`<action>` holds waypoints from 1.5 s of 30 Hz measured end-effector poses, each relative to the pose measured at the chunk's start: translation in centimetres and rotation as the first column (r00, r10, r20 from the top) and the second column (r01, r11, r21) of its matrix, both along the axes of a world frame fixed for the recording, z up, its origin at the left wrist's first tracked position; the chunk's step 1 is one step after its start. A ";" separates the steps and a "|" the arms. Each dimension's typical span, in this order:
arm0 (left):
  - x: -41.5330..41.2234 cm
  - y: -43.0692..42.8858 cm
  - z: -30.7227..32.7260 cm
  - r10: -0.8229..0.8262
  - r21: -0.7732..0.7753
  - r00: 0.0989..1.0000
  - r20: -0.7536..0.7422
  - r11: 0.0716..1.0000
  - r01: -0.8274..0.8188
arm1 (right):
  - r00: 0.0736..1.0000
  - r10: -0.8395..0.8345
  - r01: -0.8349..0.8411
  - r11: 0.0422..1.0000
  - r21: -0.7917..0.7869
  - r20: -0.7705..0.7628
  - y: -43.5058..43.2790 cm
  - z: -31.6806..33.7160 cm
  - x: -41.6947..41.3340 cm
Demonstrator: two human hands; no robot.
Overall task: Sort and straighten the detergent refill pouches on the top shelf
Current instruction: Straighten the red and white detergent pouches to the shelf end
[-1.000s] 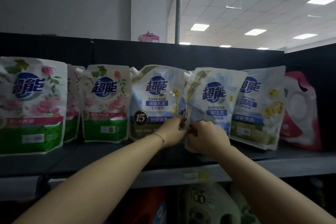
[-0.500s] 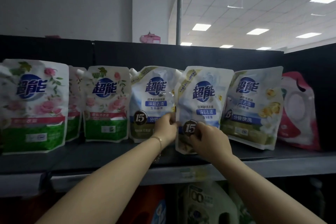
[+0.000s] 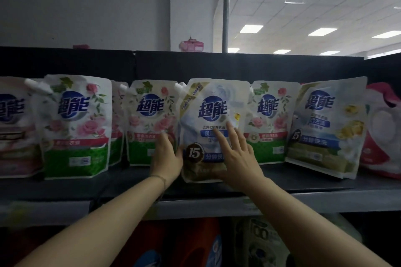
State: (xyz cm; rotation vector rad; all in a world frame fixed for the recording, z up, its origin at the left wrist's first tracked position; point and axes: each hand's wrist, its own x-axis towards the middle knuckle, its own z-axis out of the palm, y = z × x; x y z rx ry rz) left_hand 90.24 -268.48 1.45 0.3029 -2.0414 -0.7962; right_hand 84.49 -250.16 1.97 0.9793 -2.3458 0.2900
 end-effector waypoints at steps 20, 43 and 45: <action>-5.8 -2.3 0.1 0.238 -0.917 0.957 0.166 0.393 0.062 | 0.994 -0.088 0.072 0.975 0.212 0.064 -3.1 1.0 -5.3; -4.2 0.1 0.2 0.276 -0.838 0.875 0.399 0.497 0.225 | 0.979 -0.130 0.096 0.975 0.203 0.159 -2.0 1.3 -2.0; -3.3 0.5 0.3 0.232 -0.809 0.865 0.444 0.520 0.276 | 0.981 -0.100 0.057 0.968 0.246 0.167 -1.2 2.1 -1.6</action>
